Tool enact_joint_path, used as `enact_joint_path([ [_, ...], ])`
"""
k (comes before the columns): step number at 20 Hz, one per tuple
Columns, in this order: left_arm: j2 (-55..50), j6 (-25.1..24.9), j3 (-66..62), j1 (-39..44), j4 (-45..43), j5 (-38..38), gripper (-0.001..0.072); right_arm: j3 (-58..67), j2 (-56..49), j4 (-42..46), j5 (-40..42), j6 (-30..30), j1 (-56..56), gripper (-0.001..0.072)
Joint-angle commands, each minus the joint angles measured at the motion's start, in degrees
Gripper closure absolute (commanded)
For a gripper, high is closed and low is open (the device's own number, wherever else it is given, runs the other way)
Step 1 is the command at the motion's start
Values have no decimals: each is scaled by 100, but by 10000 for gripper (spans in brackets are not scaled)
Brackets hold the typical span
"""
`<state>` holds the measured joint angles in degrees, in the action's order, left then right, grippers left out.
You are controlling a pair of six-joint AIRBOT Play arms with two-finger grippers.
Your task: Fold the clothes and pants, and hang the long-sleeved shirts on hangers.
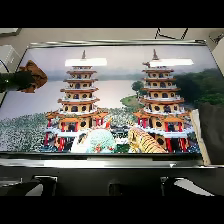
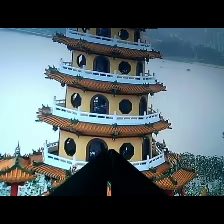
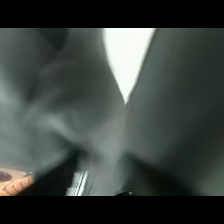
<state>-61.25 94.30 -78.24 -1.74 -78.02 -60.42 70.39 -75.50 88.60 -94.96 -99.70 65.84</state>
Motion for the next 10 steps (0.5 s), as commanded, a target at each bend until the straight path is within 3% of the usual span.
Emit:
enact_joint_path([
  [1,4,28,-46,4,142,-2,685,140,2,-63,214,332,0,8],
  [4,9,-177,-597,101,951,614,686,1139,2,-2415,573,1104,-61,3],
  [6,-68,-380,-999,387,505,1344,688,2006,4,-3449,1327,1342,-588,5],
  [8,-354,92,-1257,636,-737,1106,689,2710,7,-3270,2000,1342,-1687,6],
  [10,-782,658,-1255,693,-1668,245,686,2844,17,-2822,2356,892,-3042,7],
])
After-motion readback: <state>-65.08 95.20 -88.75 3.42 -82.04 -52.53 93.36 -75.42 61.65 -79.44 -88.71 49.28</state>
